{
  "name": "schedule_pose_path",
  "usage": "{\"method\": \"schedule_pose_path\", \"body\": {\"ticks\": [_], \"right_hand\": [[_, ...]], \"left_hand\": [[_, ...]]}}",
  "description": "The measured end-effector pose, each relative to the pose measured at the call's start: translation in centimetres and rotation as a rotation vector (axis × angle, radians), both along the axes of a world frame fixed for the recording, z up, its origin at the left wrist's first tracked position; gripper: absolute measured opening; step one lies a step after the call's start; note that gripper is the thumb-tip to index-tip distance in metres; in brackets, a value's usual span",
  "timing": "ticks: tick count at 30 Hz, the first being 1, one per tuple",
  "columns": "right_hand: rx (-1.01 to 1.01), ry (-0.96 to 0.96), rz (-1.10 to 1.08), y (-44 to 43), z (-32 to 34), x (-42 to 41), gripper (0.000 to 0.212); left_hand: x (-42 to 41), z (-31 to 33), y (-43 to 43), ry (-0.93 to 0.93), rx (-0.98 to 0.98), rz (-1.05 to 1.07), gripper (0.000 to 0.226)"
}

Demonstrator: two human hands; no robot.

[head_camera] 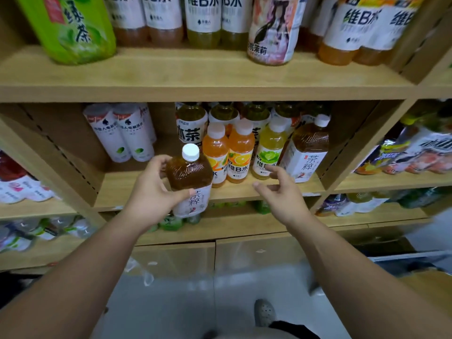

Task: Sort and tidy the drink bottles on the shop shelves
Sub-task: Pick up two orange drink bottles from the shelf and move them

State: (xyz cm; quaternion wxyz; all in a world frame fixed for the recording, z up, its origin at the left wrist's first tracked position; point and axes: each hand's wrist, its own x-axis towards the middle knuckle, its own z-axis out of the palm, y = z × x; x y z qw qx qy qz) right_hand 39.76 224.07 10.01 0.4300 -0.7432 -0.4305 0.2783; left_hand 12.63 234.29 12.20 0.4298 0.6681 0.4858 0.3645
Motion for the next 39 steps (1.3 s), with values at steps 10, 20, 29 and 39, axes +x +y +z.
{"method": "schedule_pose_path", "body": {"ticks": [10, 20, 29, 39], "right_hand": [[-0.028, -0.132, -0.076, 1.4, 1.9, 4.2, 0.059], [0.023, -0.294, -0.073, 4.0, 3.2, 2.9, 0.049], [0.042, -0.464, 0.101, 7.0, 7.2, 0.7, 0.052], [-0.094, -0.669, 0.208, 8.5, 9.3, -0.3, 0.025]], "left_hand": [[1.6, 0.2, 3.1, -0.012, -0.011, 0.125, 0.069], [0.6, -0.5, 6.3, 0.037, -0.118, 0.116, 0.081], [3.1, 4.8, 2.4, 0.372, 0.548, 0.338, 0.056], [9.7, 6.8, 2.0, 0.800, 0.334, -0.136, 0.031]]}}
